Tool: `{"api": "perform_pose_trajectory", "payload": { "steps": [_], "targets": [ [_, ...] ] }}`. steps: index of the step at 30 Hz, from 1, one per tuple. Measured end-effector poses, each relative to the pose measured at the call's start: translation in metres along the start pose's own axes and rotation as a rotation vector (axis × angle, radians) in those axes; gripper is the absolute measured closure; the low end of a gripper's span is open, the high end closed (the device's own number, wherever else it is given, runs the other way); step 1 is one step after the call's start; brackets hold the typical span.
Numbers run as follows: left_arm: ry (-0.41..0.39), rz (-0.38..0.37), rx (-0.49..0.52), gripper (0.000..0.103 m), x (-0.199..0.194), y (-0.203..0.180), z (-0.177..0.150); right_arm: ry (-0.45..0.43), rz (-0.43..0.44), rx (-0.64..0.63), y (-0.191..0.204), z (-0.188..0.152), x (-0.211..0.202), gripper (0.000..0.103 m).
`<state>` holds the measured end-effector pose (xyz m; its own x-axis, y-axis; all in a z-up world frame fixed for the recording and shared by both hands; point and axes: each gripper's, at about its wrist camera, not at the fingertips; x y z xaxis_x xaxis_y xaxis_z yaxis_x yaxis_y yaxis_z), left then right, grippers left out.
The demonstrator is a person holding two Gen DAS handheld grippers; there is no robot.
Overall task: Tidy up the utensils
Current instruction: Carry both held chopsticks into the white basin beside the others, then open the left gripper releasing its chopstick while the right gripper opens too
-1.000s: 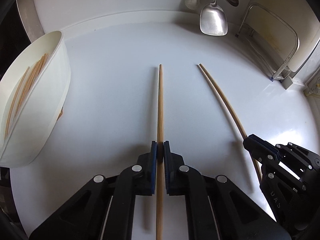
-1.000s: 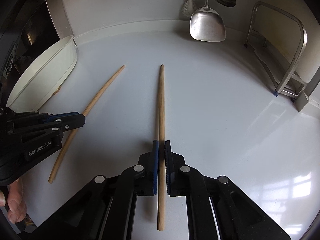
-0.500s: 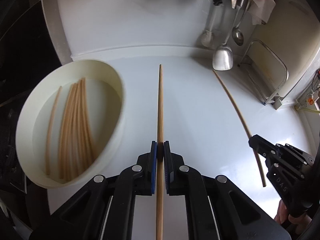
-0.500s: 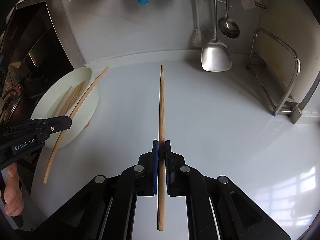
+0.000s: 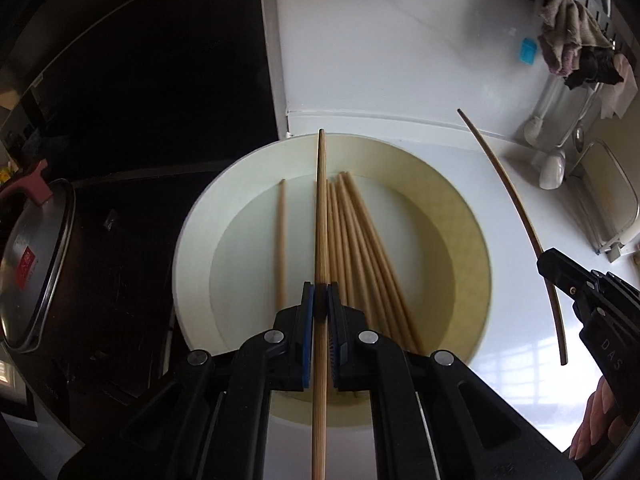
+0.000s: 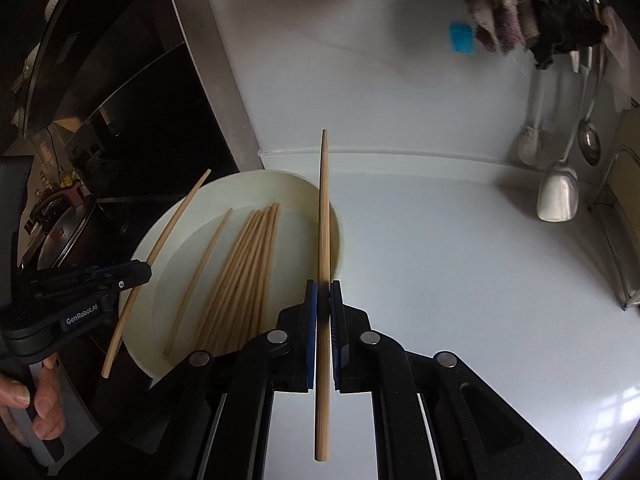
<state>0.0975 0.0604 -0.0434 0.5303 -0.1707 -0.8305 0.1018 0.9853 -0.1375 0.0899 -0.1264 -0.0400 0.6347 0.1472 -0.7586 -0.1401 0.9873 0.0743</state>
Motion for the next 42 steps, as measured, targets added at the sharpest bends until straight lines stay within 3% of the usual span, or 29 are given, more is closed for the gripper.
{"api": "perform_pose_trajectory", "payload": {
  "steps": [5,10,20,36,38,39,42],
  "targets": [
    [0.016,-0.022,0.001,0.096,0.017,0.024,0.01,0.05,0.015,-0.053,0.049,0.015,0.031,0.097],
    [0.044,-0.042,0.006,0.096,0.035,0.039,0.017,0.134,0.009,-0.053,0.072,0.022,0.063,0.097],
    [0.123,-0.065,0.0,0.096,0.075,0.046,0.015,0.226,-0.038,-0.058,0.083,0.023,0.099,0.097],
    [0.152,-0.066,-0.003,0.095,0.083,0.055,0.014,0.277,-0.037,-0.055,0.09,0.021,0.12,0.097],
    [0.143,-0.07,-0.011,0.09,0.08,0.056,0.015,0.276,-0.037,-0.053,0.089,0.021,0.118,0.097],
    [0.137,-0.073,-0.014,0.082,0.078,0.056,0.016,0.277,-0.036,-0.052,0.088,0.021,0.117,0.096],
    [0.117,-0.063,-0.017,0.066,0.072,0.057,0.018,0.264,-0.044,-0.048,0.086,0.022,0.112,0.085]
  ]
}}
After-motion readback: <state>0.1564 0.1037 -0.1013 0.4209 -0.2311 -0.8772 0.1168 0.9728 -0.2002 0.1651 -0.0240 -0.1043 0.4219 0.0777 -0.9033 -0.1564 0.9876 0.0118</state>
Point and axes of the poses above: each gripper's, at about its wrist camera, not at the fingertips, and x roughly the way its jaws point, y to its left, z to its top, and after that the axes turned 11 degrees about -z, right-handed
